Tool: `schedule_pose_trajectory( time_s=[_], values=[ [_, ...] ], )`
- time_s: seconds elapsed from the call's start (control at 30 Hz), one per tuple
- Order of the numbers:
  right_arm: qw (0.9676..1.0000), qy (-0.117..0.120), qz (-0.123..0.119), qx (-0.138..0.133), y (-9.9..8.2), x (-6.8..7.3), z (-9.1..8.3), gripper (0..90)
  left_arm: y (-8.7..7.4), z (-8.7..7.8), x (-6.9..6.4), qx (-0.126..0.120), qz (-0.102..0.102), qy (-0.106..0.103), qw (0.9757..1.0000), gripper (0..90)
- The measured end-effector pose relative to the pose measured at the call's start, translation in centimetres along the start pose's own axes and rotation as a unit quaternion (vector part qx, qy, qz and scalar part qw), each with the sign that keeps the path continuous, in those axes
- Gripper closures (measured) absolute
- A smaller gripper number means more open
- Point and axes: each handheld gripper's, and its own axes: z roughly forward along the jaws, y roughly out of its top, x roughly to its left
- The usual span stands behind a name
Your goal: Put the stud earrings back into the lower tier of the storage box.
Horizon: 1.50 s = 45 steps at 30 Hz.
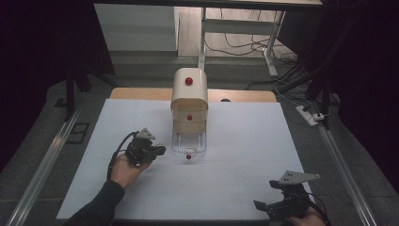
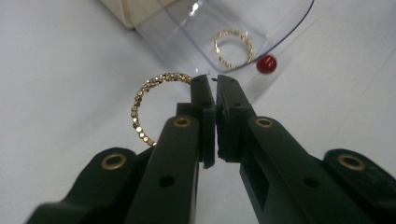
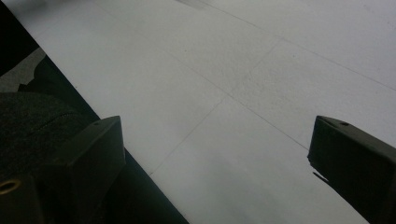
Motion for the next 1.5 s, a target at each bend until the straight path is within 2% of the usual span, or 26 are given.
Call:
schedule_pose_trajectory(
  time_s=[0.3,0.83,1.0,1.27,1.5],
  values=[
    [1.0000,0.001,0.000,0.002,0.0,0.0,0.0,3.5,0.9,-1.1,-0.6,-0.036,0.003,-0.006,0.9993,87.0],
    [1.0000,0.002,0.007,0.002,0.0,-0.1,0.0,3.5,2.8,-0.7,-2.2,-0.055,0.017,-0.024,0.9981,87.0],
    [1.0000,0.001,0.009,0.001,0.0,-0.2,0.0,3.5,3.6,-0.1,-2.7,-0.059,0.015,-0.038,0.9975,87.0],
    [0.9999,0.001,0.010,0.005,0.0,-0.2,0.1,3.5,4.5,1.4,-3.4,-0.059,0.020,-0.046,0.9970,87.0],
    [0.9999,0.003,0.011,0.008,0.0,-0.2,0.1,3.5,4.7,3.4,-3.7,-0.046,0.031,-0.034,0.9978,86.9]
  ],
)
